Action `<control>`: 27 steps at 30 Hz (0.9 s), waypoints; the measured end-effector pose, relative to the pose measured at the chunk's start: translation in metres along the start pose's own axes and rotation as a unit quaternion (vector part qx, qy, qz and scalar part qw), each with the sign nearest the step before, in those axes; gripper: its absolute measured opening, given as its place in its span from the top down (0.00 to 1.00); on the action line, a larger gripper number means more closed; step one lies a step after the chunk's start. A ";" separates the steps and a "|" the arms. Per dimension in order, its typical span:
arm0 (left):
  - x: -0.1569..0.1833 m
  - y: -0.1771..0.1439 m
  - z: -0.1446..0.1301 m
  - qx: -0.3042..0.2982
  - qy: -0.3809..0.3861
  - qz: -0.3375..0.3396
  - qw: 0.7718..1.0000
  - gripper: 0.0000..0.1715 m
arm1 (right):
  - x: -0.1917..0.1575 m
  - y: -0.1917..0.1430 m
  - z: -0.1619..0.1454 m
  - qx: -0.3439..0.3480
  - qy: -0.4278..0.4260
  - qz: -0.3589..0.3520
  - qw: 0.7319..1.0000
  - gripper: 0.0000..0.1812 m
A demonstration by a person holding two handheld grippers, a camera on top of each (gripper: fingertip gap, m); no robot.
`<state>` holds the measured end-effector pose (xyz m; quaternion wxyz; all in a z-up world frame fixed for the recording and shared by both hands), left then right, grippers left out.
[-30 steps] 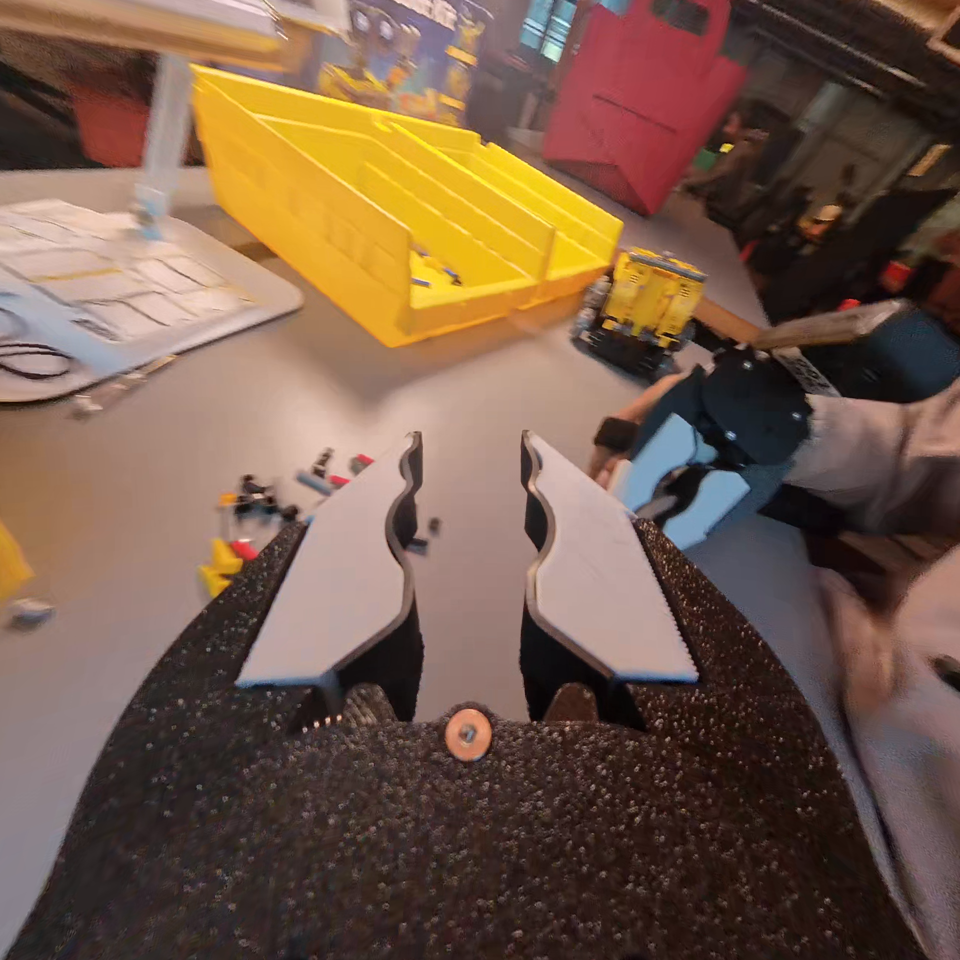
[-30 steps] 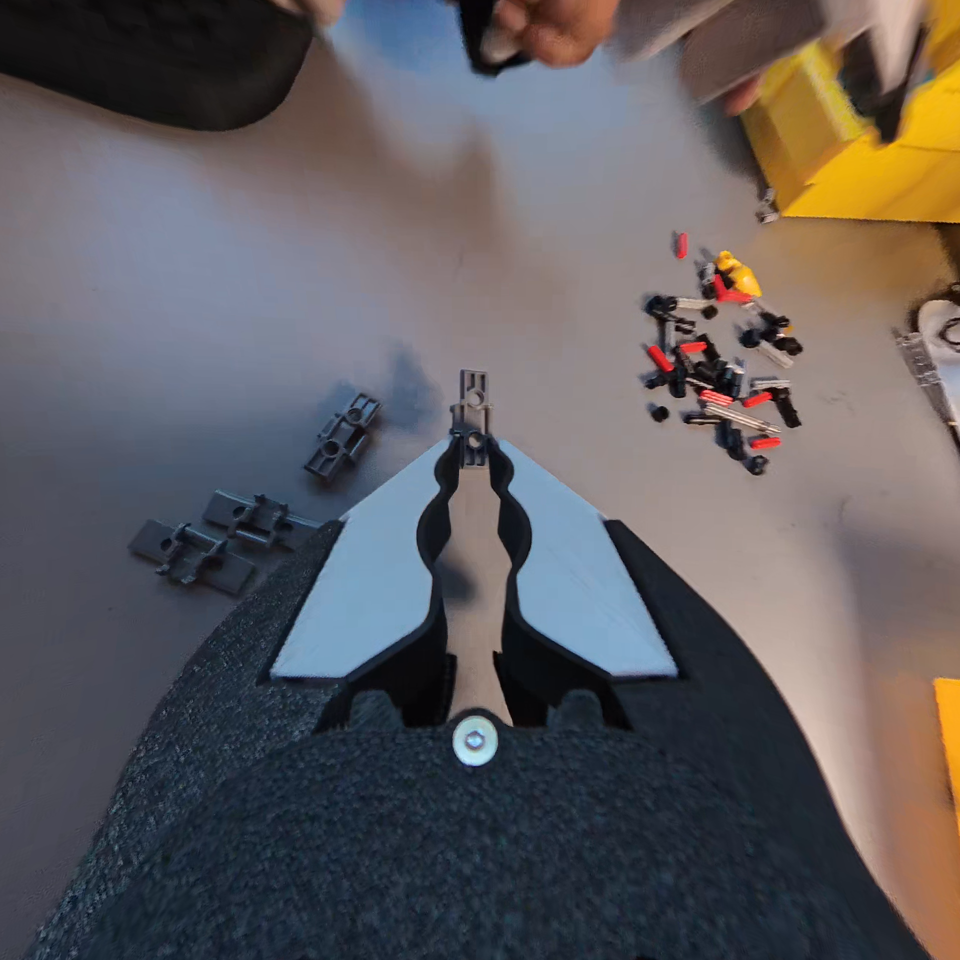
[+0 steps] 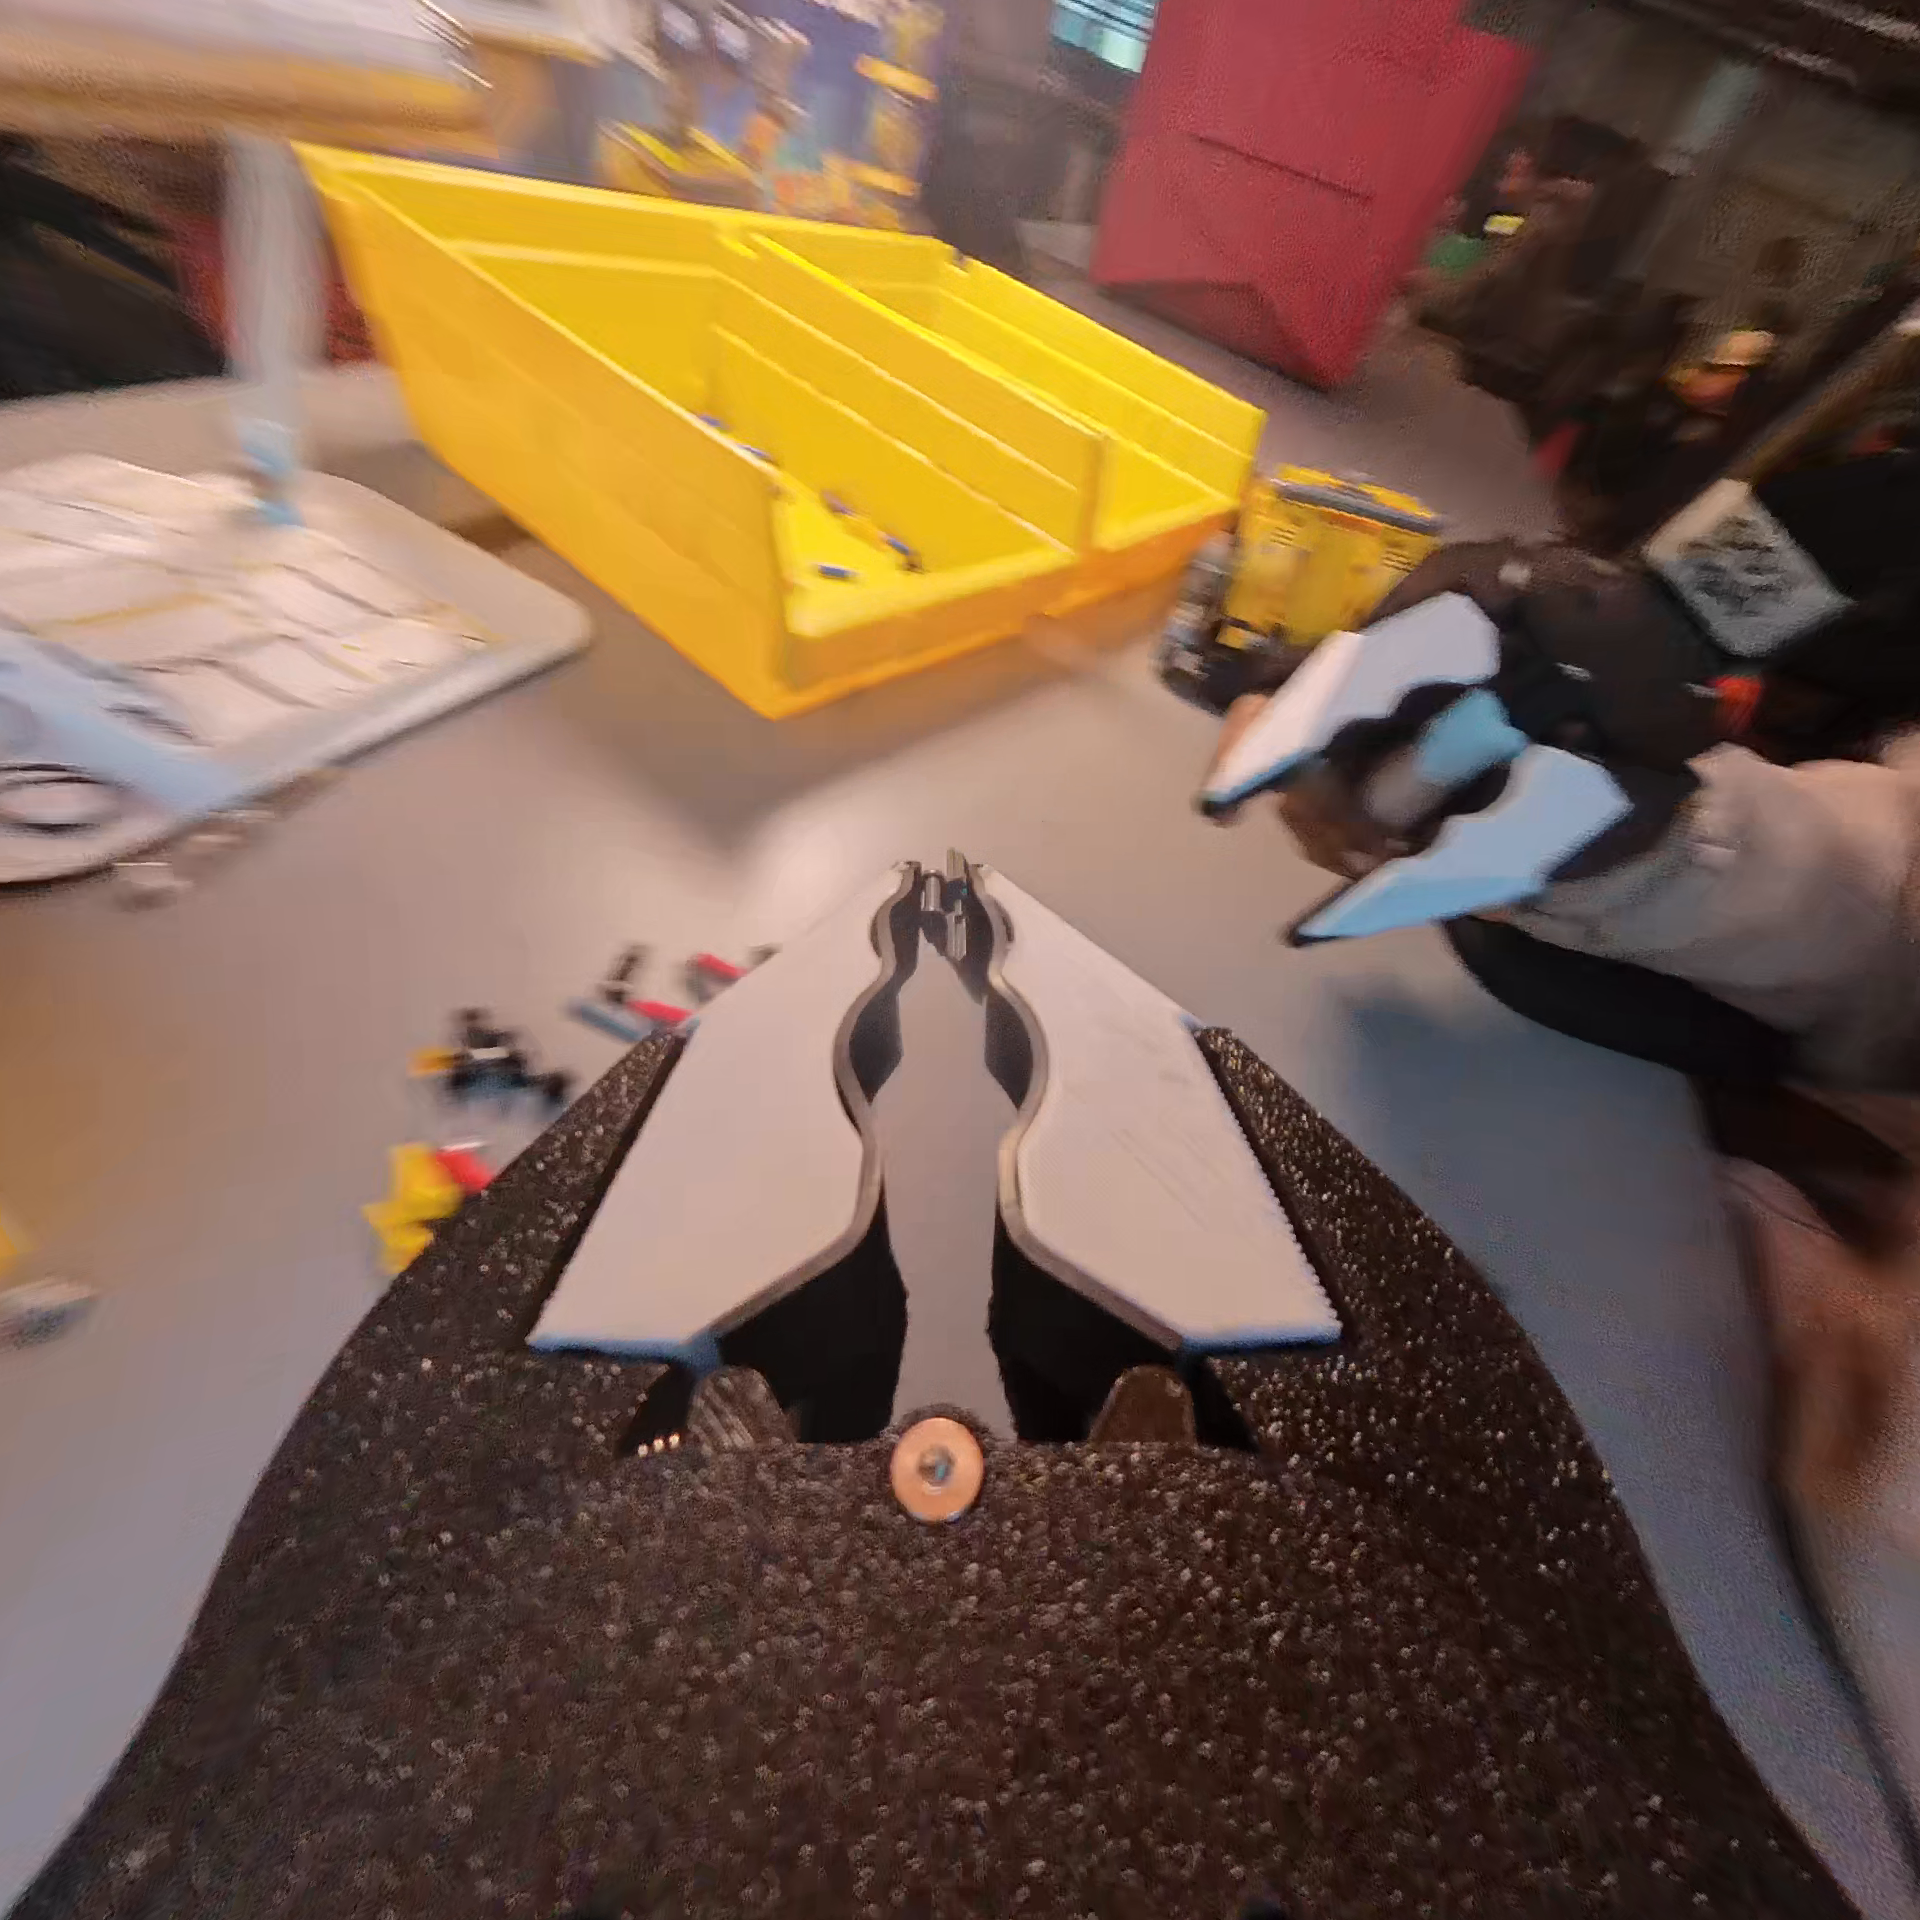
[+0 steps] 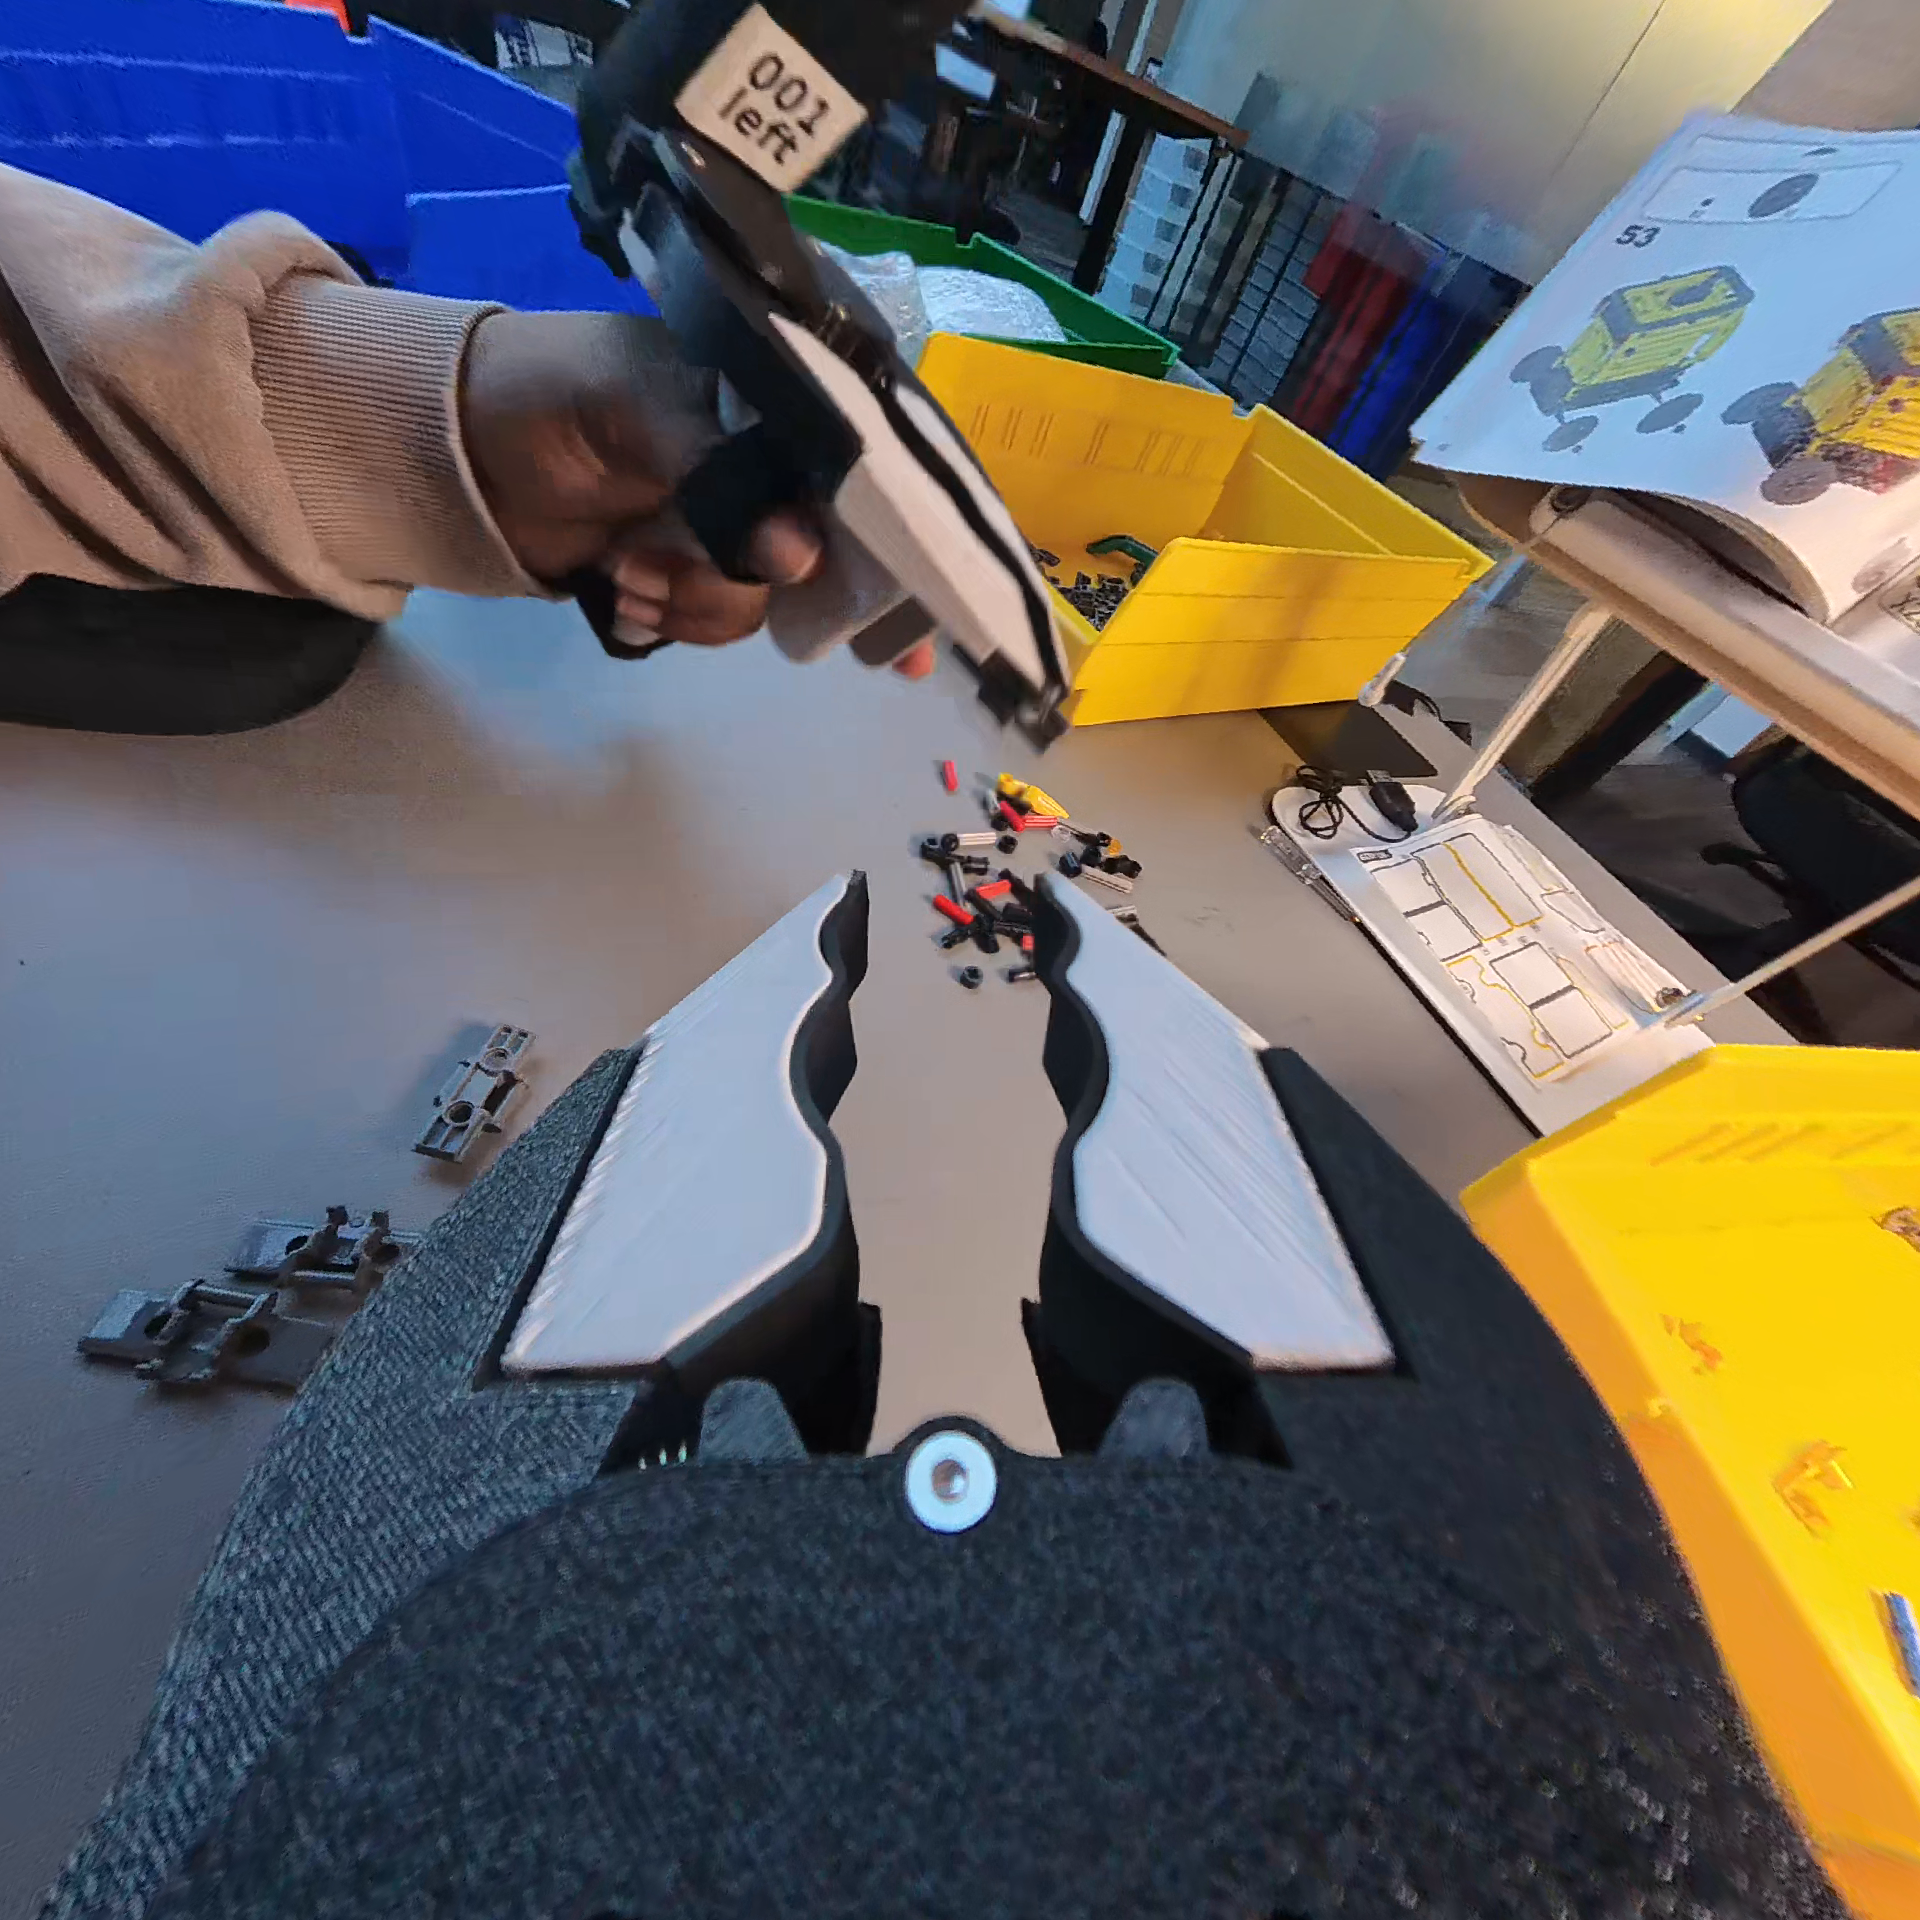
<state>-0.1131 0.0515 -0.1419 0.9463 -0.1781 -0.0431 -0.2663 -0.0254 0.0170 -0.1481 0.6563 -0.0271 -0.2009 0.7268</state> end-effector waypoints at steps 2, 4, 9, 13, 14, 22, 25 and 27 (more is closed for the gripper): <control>-0.068 -0.015 0.023 0.050 0.020 0.157 0.986 0.96 | 0.005 -0.005 0.001 0.007 0.009 -0.006 1.000 0.83; -0.136 -0.038 0.039 0.078 0.037 0.299 0.950 0.95 | 0.006 -0.007 0.001 0.011 0.018 -0.004 1.000 0.83; -0.230 -0.056 0.006 -0.009 0.007 0.417 0.909 0.95 | 0.002 -0.003 -0.006 -0.010 0.009 0.000 1.000 0.83; -0.239 -0.068 -0.007 -0.043 -0.034 0.406 0.912 0.74 | 0.001 -0.005 -0.011 -0.021 0.006 0.002 1.000 0.83; -0.235 -0.072 -0.010 -0.063 -0.042 0.398 0.914 0.71 | 0.001 -0.005 -0.012 -0.021 0.008 0.003 1.000 0.83; -0.171 -0.124 -0.064 -0.338 0.001 0.335 0.880 0.67 | 0.000 -0.003 -0.019 -0.034 0.013 0.015 0.999 0.84; -0.166 -0.140 -0.094 -0.423 0.006 0.323 0.847 0.64 | -0.002 0.000 -0.020 -0.039 0.011 0.020 0.999 0.84; -0.172 -0.145 -0.110 -0.453 -0.010 0.325 0.830 0.63 | -0.002 -0.001 -0.019 -0.039 0.009 0.019 0.999 0.84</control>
Point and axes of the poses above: each gripper's, where its closed fingertips meet, y out along the fingers, z out of its top, x = y × z across the jaws, the point moved 1 cm from there along -y, back along the fingers, and after that the axes turned 15 degrees about z, right-handed, at the moved point
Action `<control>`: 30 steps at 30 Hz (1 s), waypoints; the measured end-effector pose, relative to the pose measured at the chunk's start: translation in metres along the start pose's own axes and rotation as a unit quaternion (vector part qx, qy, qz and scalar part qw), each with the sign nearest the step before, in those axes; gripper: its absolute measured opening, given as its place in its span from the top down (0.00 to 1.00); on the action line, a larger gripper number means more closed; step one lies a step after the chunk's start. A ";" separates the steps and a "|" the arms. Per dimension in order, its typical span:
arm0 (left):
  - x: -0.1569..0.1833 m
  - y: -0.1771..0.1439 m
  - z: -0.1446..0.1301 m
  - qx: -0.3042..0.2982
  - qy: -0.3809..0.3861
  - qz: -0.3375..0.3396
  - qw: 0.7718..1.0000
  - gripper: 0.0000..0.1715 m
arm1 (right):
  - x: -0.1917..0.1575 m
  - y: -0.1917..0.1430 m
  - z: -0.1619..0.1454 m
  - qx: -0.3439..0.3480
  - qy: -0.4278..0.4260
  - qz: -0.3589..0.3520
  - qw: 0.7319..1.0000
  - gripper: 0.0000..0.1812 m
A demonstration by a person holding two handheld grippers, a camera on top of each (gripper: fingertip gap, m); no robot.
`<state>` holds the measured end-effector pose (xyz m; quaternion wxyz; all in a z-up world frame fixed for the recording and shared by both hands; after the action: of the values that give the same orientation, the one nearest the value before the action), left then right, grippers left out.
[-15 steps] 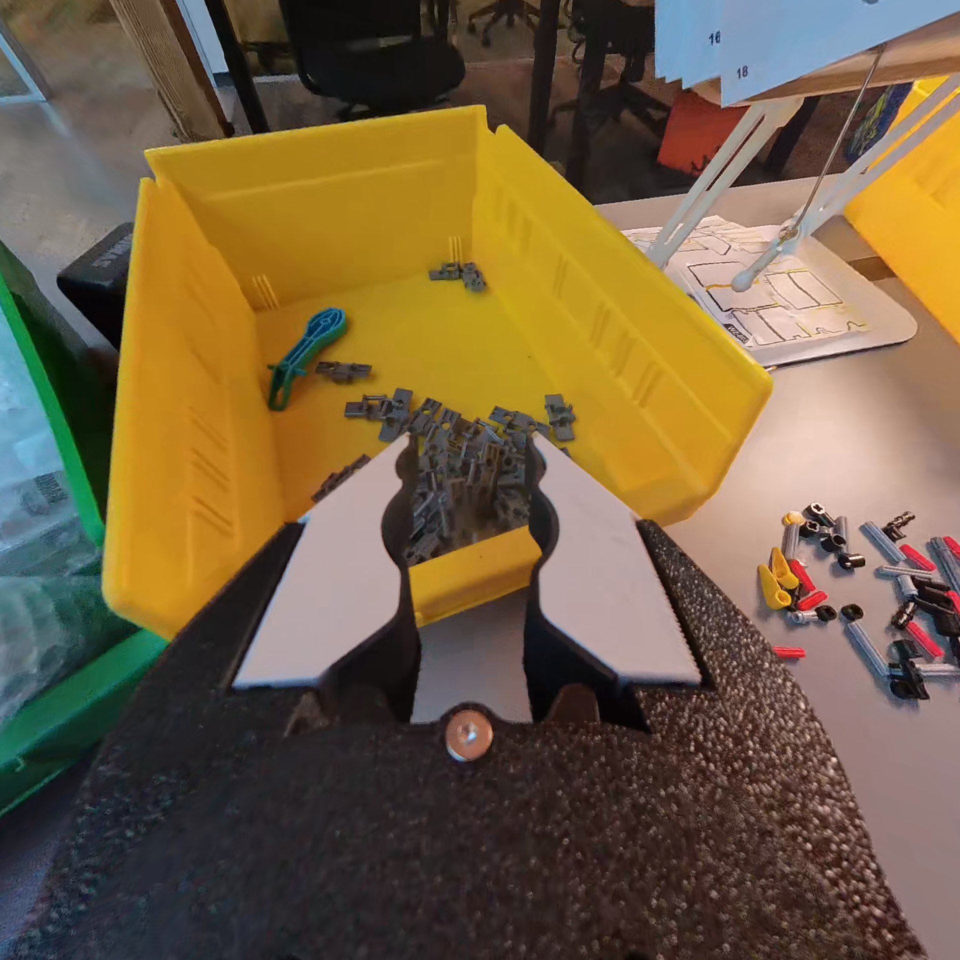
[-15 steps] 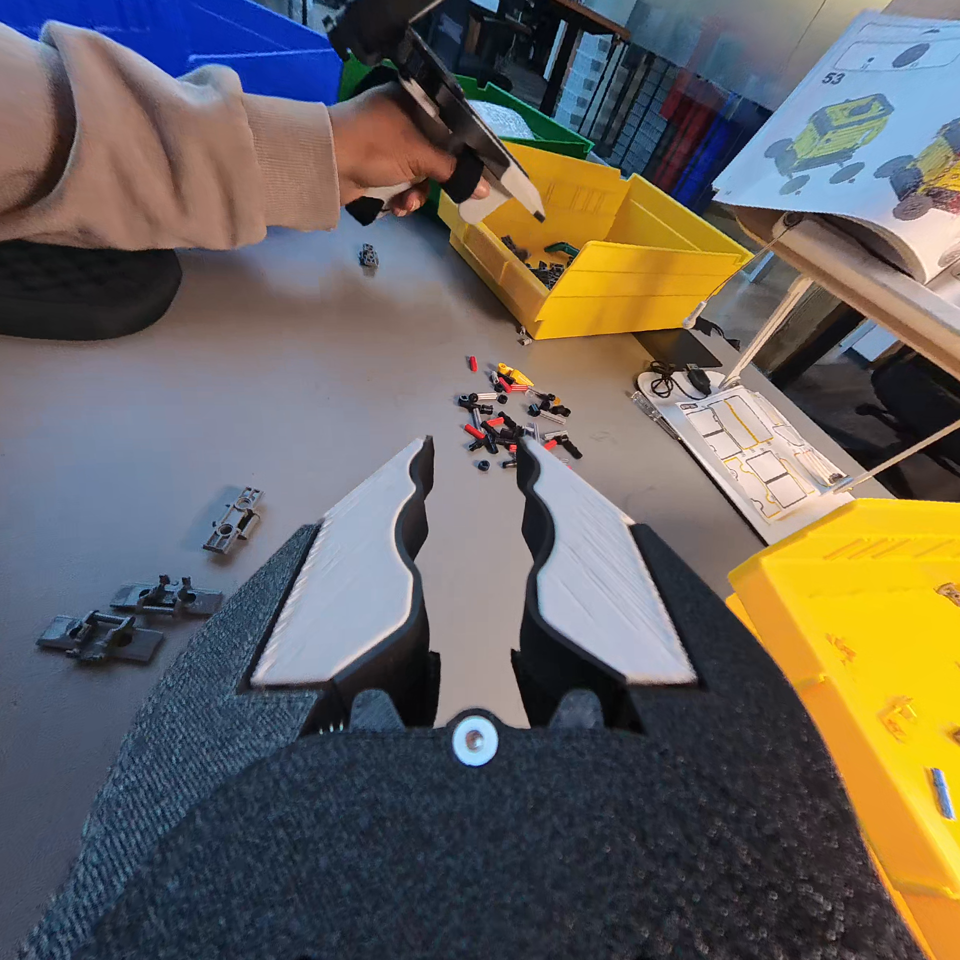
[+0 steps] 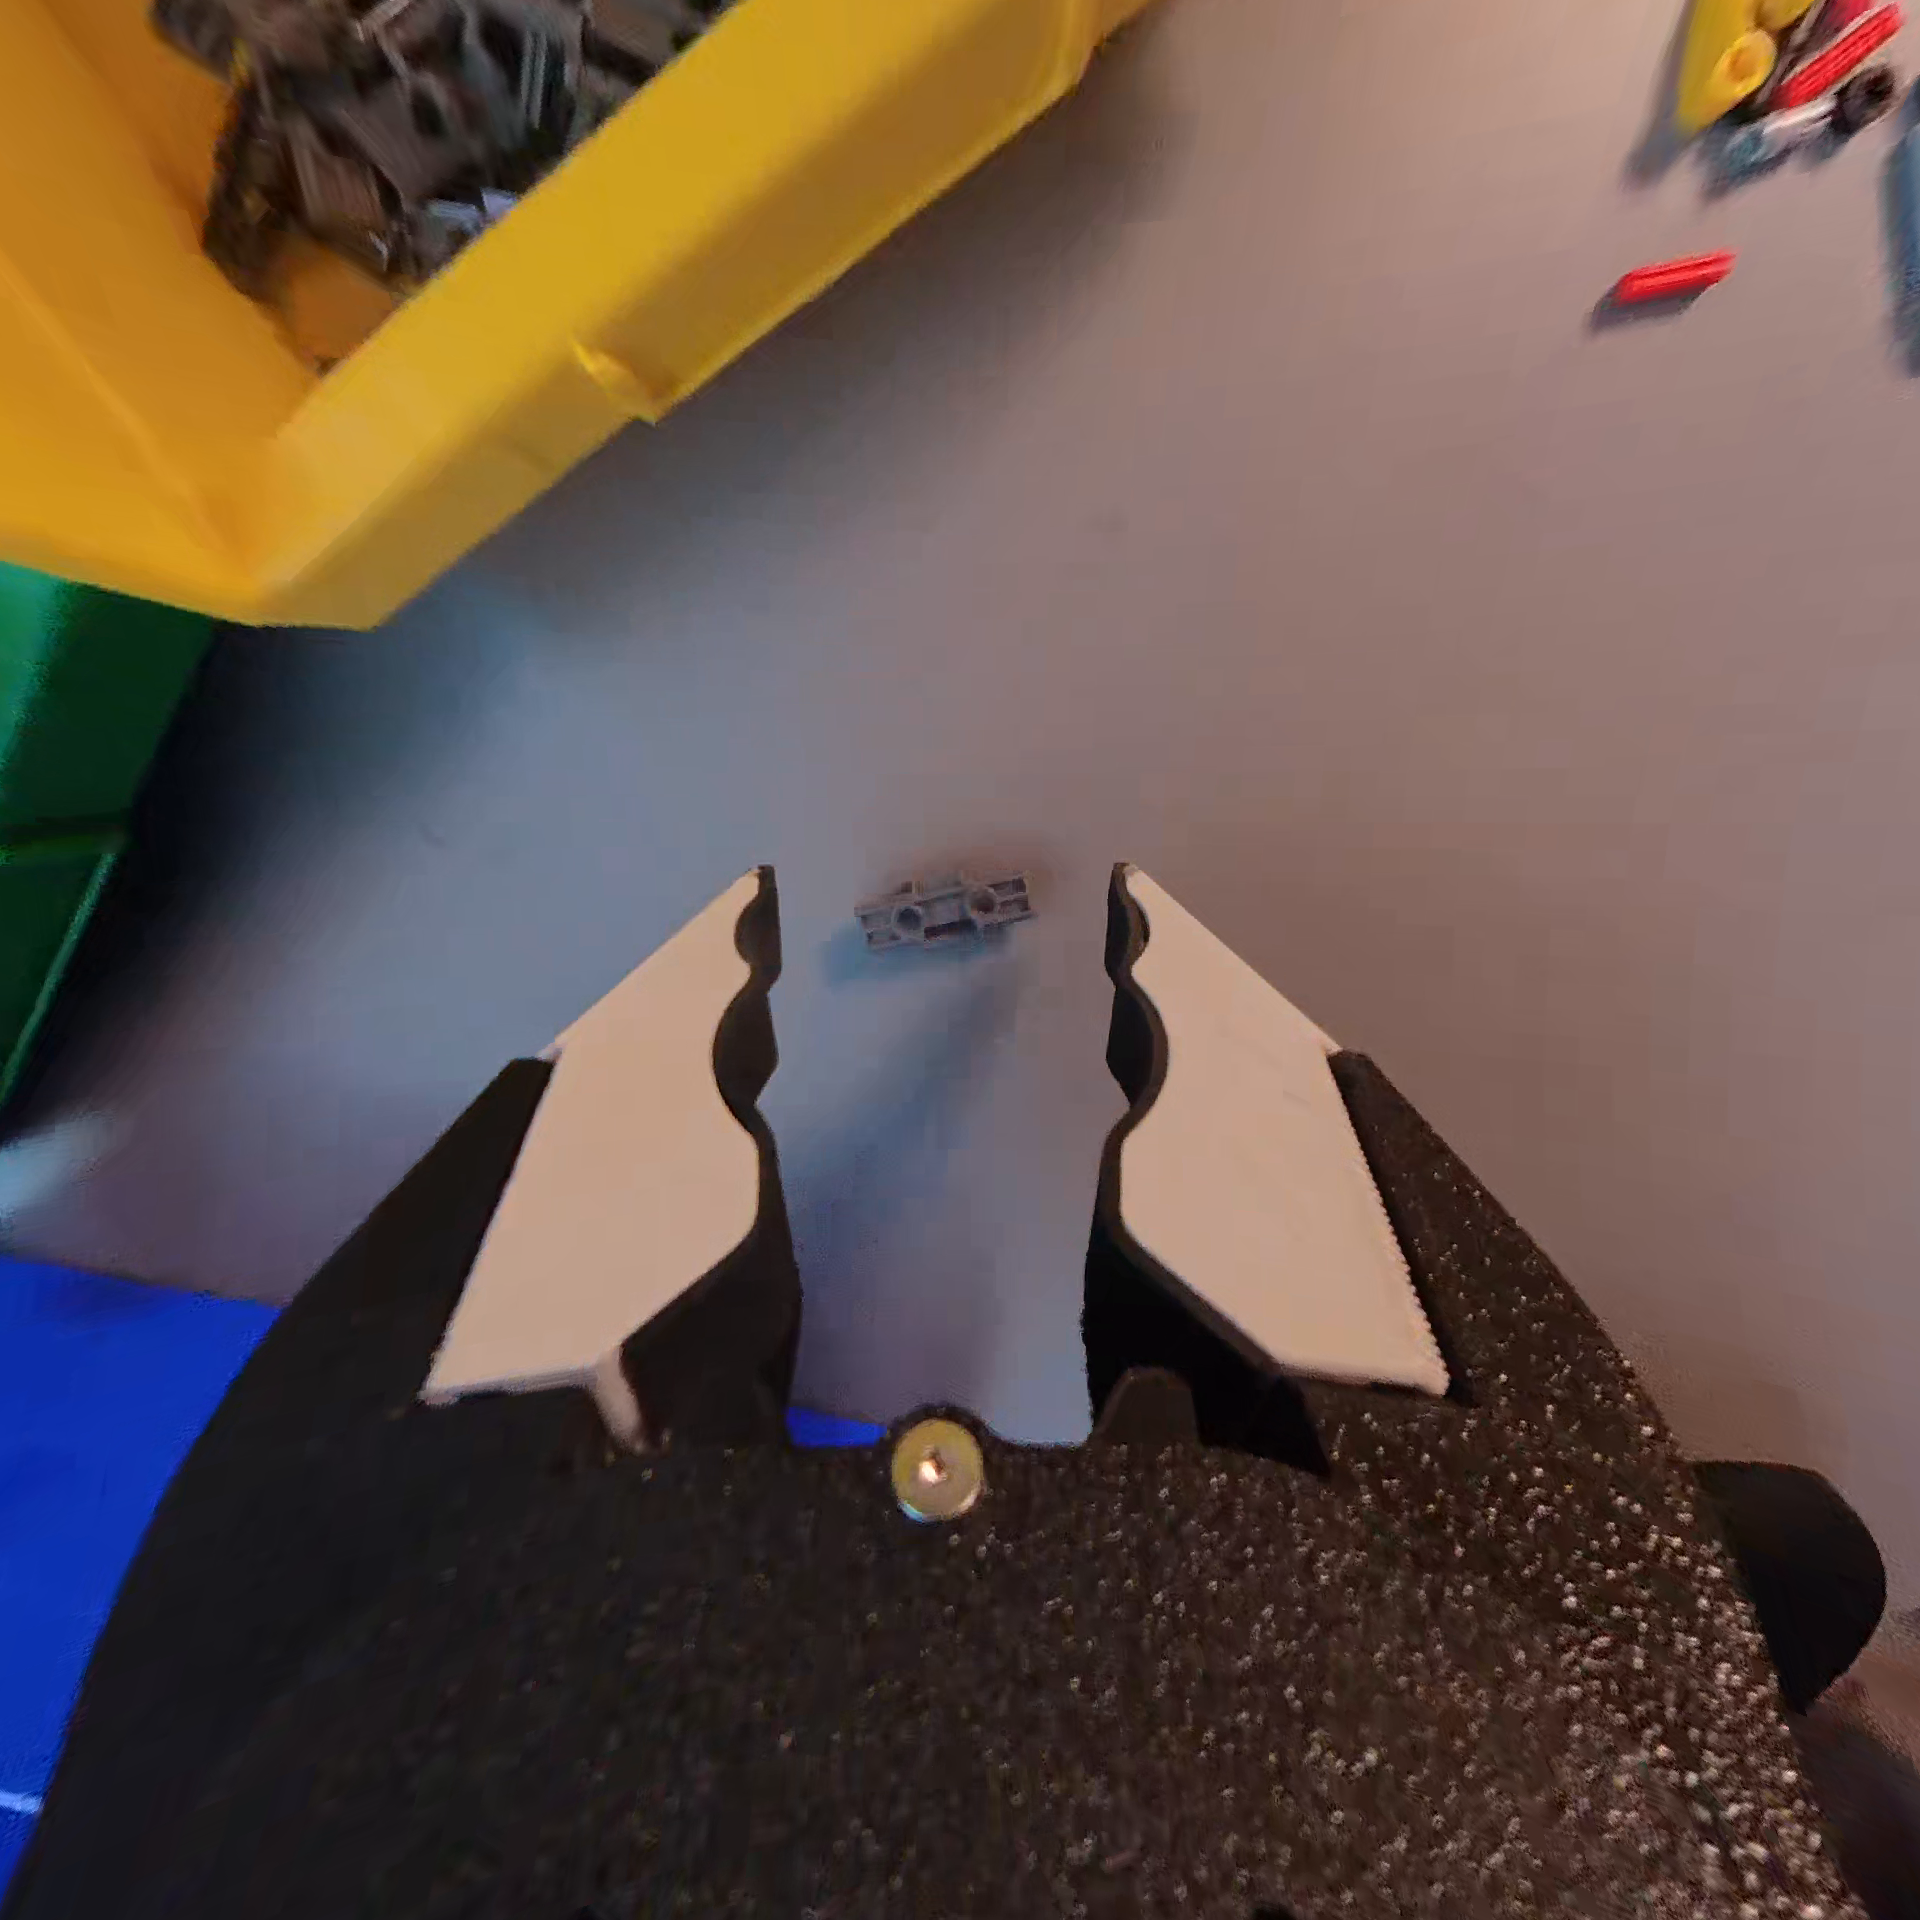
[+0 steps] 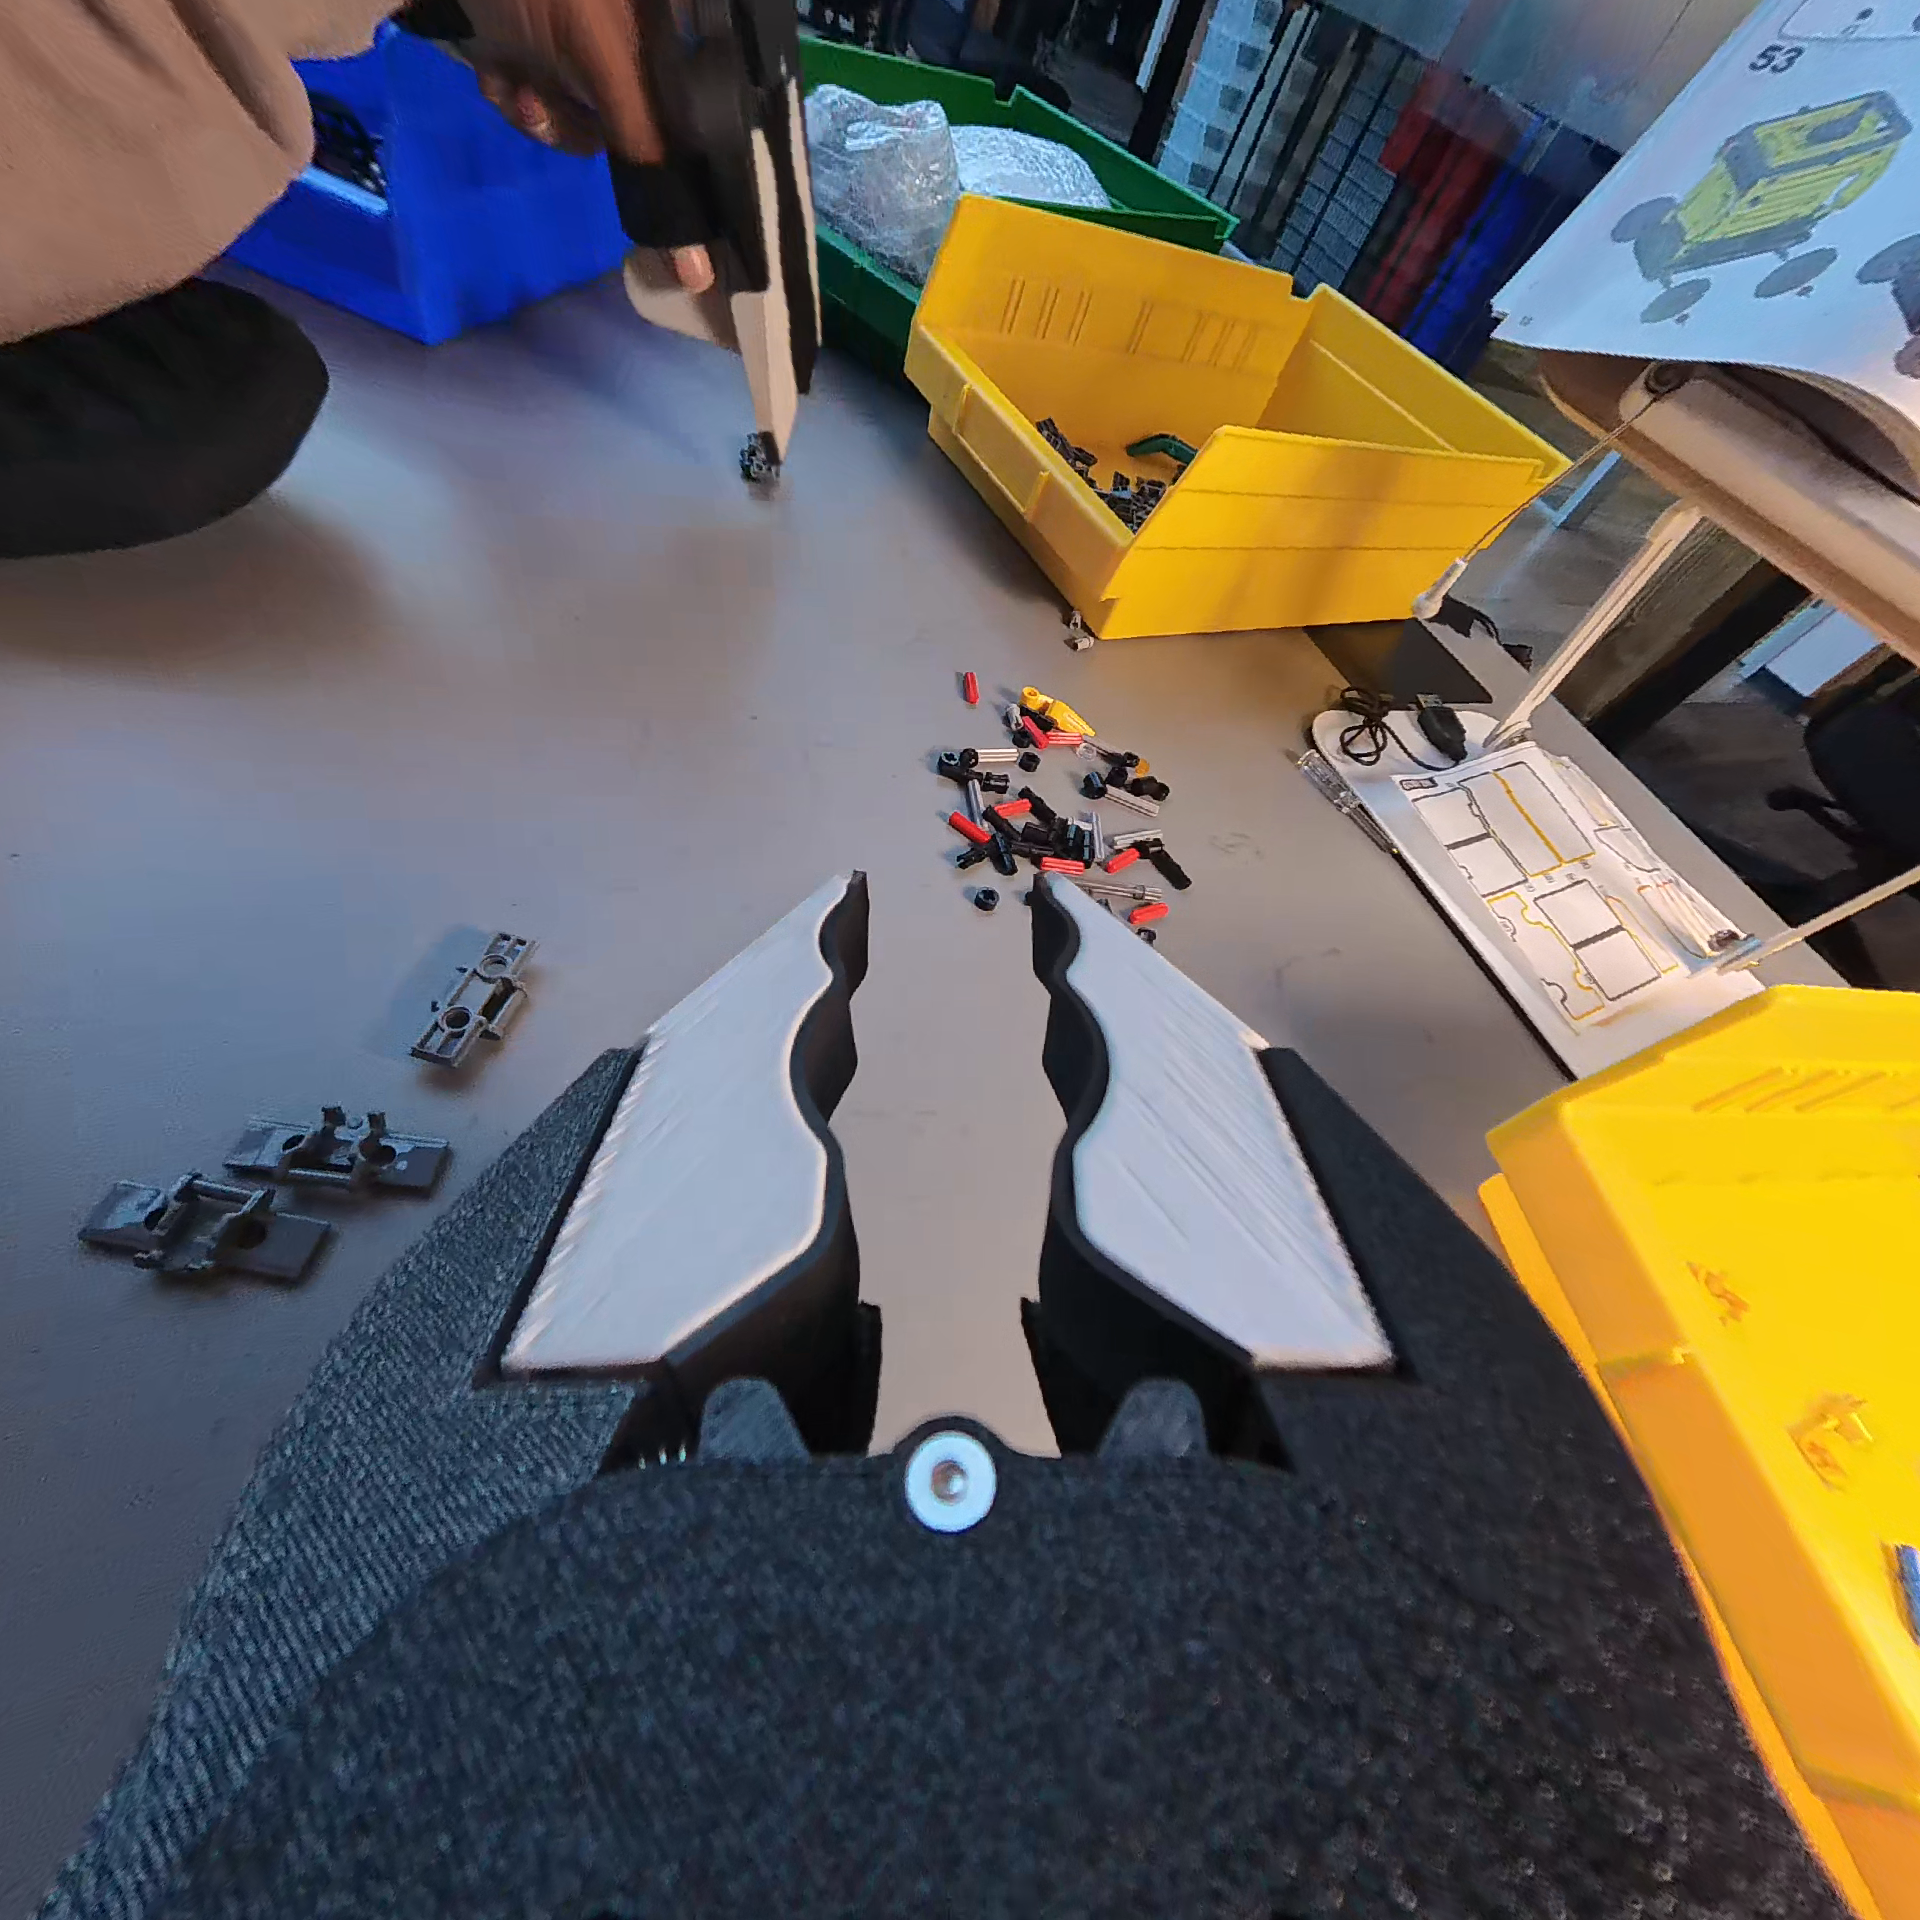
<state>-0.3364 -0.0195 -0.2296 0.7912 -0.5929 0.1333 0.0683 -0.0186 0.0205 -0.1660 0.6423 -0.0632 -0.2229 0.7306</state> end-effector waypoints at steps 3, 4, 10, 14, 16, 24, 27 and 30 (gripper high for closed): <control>0.000 0.014 -0.012 -0.039 -0.013 -0.010 0.999 0.61 | 0.004 -0.005 0.002 0.006 0.001 -0.007 1.000 0.83; -0.001 0.016 -0.015 -0.046 -0.015 -0.011 0.999 0.62 | 0.005 -0.008 0.002 0.007 0.004 -0.008 1.000 0.83; 0.002 0.016 -0.013 -0.039 -0.003 -0.020 0.999 0.77 | 0.006 -0.016 -0.011 -0.025 0.038 0.028 0.999 0.71; 0.002 0.008 0.000 0.007 0.022 -0.005 1.000 0.77 | 0.011 -0.022 -0.015 -0.033 0.049 0.024 0.998 0.65; 0.002 -0.008 0.024 0.075 0.016 0.002 0.997 0.77 | 0.014 -0.024 -0.015 -0.028 0.059 0.023 0.998 0.61; -0.027 -0.065 0.124 0.338 -0.065 0.077 0.936 0.77 | 0.022 -0.031 -0.004 0.012 0.087 0.007 0.996 0.47; -0.034 -0.056 0.145 0.374 -0.090 0.105 0.917 0.77 | 0.023 -0.033 0.004 0.051 0.110 0.009 0.993 0.45; -0.034 -0.032 0.153 0.367 -0.099 0.119 0.917 0.77 | 0.024 -0.033 0.008 0.071 0.126 0.012 0.989 0.44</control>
<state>-0.3405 0.1187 -0.1501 0.9484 -0.2308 0.1398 0.1665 0.0046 0.0441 -0.1409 0.6593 -0.1116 -0.0869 0.7385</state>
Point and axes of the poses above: each gripper's, where its closed fingertips meet, y out along the fingers, z out of its top, x = y × z across the jaws, the point moved 1 cm from there along -y, back along the fingers, and after that the axes turned 15 degrees about z, right-handed, at the moved point
